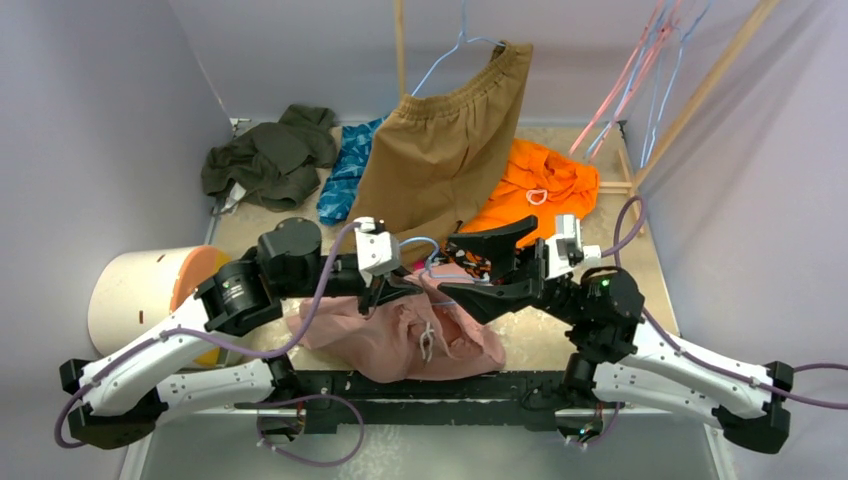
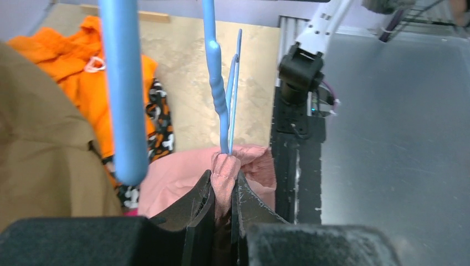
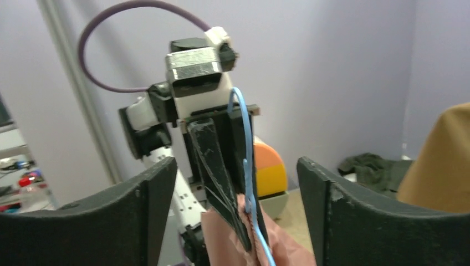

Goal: Place the shorts on the hanger
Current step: Hang the shorts on the hanger.

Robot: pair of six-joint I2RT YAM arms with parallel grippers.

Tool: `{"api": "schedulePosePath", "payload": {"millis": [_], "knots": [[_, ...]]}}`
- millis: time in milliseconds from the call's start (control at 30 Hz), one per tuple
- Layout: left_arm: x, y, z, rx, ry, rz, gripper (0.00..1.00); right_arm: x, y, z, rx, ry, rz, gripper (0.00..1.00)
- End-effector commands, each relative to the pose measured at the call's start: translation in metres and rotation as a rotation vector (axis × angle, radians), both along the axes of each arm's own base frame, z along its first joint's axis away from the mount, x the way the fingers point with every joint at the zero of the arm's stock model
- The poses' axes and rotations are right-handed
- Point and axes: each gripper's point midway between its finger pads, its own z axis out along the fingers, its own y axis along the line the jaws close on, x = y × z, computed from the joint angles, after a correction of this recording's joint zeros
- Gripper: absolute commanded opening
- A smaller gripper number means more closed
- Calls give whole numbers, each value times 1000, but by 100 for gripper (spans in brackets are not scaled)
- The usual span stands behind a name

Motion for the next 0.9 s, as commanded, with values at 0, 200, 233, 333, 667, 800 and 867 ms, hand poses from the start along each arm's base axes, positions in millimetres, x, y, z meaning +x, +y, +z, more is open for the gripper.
{"api": "schedulePosePath", "payload": {"millis": [0,200,233,333,667,800,867], "knots": [[30,19,28,-97,-110,204,0,17,-18,11,11,85,-110,88],[63,75,59,-210,-167,546,0,55,-60,0,40,321,-351,99],[68,88,66,-237,-174,612,0,61,-68,-5,49,369,-395,99],[73,118,85,-323,-178,736,0,70,-79,-23,49,462,-459,99],[79,141,107,-477,-189,852,0,101,-54,-114,-146,737,-607,99],[83,141,108,-488,-203,866,0,105,-33,-145,-255,821,-617,93],[83,142,109,-492,-208,869,0,107,-24,-158,-281,873,-618,89]]}}
